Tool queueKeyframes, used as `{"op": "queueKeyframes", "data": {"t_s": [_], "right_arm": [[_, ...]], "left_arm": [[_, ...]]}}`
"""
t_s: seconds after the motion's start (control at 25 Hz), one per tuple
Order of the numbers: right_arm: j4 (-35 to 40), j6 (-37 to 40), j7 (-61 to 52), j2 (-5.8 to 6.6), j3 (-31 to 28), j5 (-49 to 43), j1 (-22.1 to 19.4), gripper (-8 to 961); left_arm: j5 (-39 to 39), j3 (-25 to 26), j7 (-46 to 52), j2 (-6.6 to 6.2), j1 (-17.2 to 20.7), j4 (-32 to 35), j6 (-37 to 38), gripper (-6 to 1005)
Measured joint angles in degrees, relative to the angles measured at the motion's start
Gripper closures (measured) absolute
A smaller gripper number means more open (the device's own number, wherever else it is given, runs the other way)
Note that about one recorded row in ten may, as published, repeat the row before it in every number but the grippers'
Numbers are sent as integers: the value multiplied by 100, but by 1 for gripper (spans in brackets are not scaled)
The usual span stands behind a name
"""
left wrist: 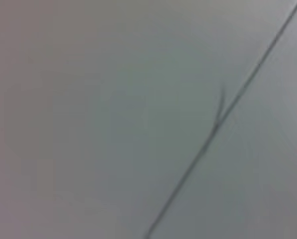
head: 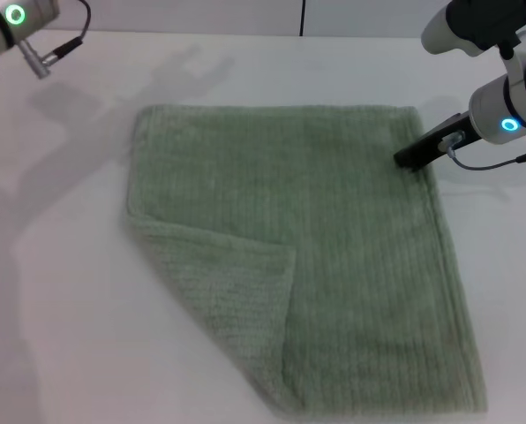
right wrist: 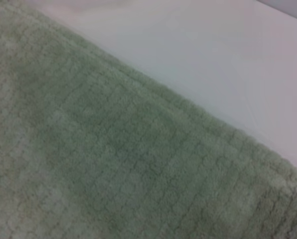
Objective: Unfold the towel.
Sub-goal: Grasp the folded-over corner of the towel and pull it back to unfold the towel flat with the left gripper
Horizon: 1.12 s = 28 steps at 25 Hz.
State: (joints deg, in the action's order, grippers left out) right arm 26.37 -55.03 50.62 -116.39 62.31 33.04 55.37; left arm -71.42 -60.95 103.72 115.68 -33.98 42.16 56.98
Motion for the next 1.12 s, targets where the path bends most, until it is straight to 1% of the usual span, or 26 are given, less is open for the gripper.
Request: {"op": "queueKeyframes", "data": {"t_s": [0.04,0.12,0.16,0.2,0.24,0.28,0.32,0.4,0.44,0.64,0.68,0.72,0.76,0.8,0.84,0.92,1.0,1.12], "right_arm": [[0,0,0,0,0,0,0,955],[0,1,0,-9,0,0,-1,955],[0,2,0,-12,0,0,-3,955],[-1,2,0,-15,0,0,-4,955],[-1,2,0,-15,0,0,-4,955],[0,2,0,-15,0,0,-3,955],[0,2,0,-15,0,0,-1,955],[0,2,0,-15,0,0,2,955],[0,2,0,-15,0,0,2,955],[0,2,0,-15,0,0,2,955],[0,2,0,-15,0,0,2,955],[0,2,0,-16,1,0,2,955],[0,2,0,-16,1,0,2,955],[0,2,0,-16,5,-1,2,955],[0,2,0,-16,5,-1,2,955],[0,2,0,-15,7,-6,-2,955],[0,4,0,-21,9,-9,-6,955],[0,9,0,-23,9,-11,-6,955]], "left_arm": [[0,0,0,0,0,0,0,208],[-472,-24,414,-77,46,300,164,211],[-472,-24,414,-77,46,300,164,213],[-1125,-15,847,-170,61,658,506,214],[-1125,-15,847,-170,61,658,506,216],[-1641,30,1128,-226,45,919,816,218],[-1641,30,1128,-226,45,919,816,219],[-2151,100,1430,-271,27,1160,1115,222],[-2151,100,1430,-271,27,1160,1115,224],[-2972,145,1792,-302,9,1609,1707,231],[-2972,145,1792,-302,9,1609,1707,233],[-3264,145,1866,-294,-20,1728,1893,234],[-3264,145,1866,-294,-20,1728,1893,236],[-3531,144,1931,-275,-65,1812,2076,237],[-3531,144,1931,-275,-65,1812,2076,239],[-3777,144,1963,-252,-123,1878,2298,242],[-4101,122,1963,-218,-181,1997,2651,245],[-4269,94,1936,-191,-218,2055,2864,249]]}}
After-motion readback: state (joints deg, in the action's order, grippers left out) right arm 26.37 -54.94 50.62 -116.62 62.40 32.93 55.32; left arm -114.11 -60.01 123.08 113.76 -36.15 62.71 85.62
